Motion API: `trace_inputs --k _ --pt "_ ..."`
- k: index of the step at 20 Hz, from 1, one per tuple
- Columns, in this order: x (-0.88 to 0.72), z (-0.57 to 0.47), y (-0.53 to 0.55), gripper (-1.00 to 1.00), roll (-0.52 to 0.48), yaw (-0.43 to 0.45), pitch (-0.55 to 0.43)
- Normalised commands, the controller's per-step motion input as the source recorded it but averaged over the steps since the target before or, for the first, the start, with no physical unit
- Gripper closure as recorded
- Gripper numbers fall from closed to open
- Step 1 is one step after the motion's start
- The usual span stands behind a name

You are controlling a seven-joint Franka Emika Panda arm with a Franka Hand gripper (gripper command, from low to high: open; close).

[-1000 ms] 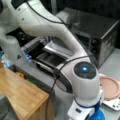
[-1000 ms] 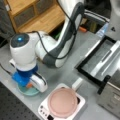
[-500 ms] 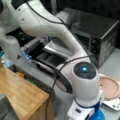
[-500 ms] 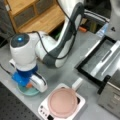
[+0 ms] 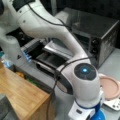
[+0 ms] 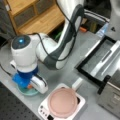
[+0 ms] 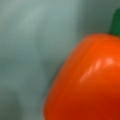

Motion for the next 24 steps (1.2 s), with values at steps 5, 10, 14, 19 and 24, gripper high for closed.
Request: trace_inputs --k 5,10,14,19,24 --pt "0.06 -0.04 0.04 1.00 0.064 0.037 -0.014" --pt "0.06 0.01 0.01 1.00 0.106 0.035 0.021" --pt "0.03 0.03 -0.06 1.00 0.111 0.038 0.014" --pt "-0.08 0.25 -0.12 1.00 0.073 0.038 0.054" --pt "-0.17 0.33 -0.11 1.00 0.063 0.055 0.077"
